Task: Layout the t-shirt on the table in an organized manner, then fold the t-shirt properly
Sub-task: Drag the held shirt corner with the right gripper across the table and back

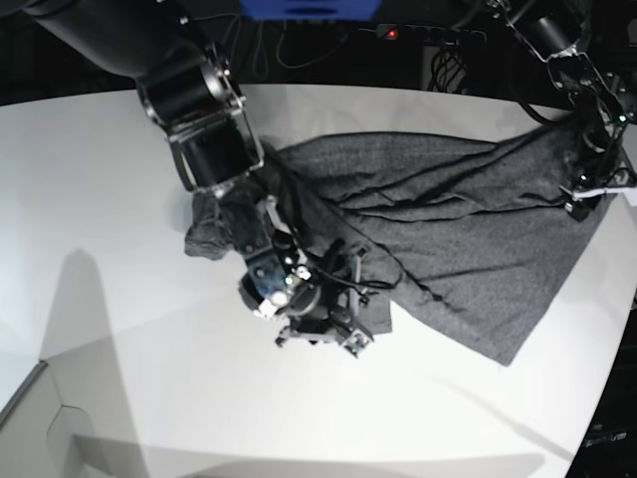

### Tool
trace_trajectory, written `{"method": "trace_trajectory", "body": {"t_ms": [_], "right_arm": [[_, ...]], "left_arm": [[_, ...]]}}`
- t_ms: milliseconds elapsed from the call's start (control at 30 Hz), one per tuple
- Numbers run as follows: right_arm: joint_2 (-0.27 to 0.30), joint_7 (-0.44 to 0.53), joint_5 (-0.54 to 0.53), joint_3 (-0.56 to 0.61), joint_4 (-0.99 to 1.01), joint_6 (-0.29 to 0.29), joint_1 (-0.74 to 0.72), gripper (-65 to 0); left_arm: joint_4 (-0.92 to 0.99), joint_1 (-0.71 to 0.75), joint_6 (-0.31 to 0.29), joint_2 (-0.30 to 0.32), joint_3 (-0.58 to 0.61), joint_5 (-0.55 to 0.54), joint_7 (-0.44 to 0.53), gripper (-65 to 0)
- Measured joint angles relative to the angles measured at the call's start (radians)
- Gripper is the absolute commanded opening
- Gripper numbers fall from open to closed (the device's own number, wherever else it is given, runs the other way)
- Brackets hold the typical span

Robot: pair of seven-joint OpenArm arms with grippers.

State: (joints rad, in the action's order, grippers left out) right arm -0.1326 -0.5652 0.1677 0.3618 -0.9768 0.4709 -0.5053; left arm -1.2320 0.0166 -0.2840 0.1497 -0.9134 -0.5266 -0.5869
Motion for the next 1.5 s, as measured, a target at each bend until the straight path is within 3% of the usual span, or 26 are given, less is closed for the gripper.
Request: {"method": "trace_trajectory", "body": {"t_ms": [200,367,433,533,767,1167,1400,1500], "right_arm": [[-0.001,0.171,-0.010,-0.030,0.245,-0.004,-0.048,-35.8],[0.002,0.206,0.000,-0.067,0.251,-0.007,-0.039,-38.6],[0.002,0.235,-0.003,-0.065,0.251,-0.007,-0.027,-45.8],[0.006,0.253,0.000,-0.064,0.251,-0.007,-0.027,-65.0],[0.010,0.267,0.000,-0.064,0.280,-0.007,-0.092,-65.0],[-0.016,0.463,0.000,-0.065,0.426,-0.005,-0.366,-65.0],[-0.015,0.511,-0.354,-0.035,0.431,-0.008,-0.479,-65.0],[-0.017,0.531,-0.438,0.024,0.425,-0.008,-0.506,-62.3]], "left_arm": [[0.000,0.005,0.000,0.002,-0.002,-0.001,0.001,-33.3],[0.000,0.017,0.000,0.002,-0.001,-0.001,0.004,-33.3],[0.000,0.016,0.000,0.002,-0.001,-0.001,0.004,-33.3],[0.000,0.016,0.000,0.002,-0.001,-0.001,0.004,-33.3],[-0.004,0.045,-0.005,0.002,-0.001,-0.016,0.016,-33.3],[-0.068,0.067,0.001,-0.010,0.001,-0.008,0.000,-33.3],[-0.115,0.061,0.000,-0.008,0.001,-0.009,-0.080,-33.3],[-0.115,0.061,0.000,-0.006,0.001,-0.008,-0.084,-33.3]]}}
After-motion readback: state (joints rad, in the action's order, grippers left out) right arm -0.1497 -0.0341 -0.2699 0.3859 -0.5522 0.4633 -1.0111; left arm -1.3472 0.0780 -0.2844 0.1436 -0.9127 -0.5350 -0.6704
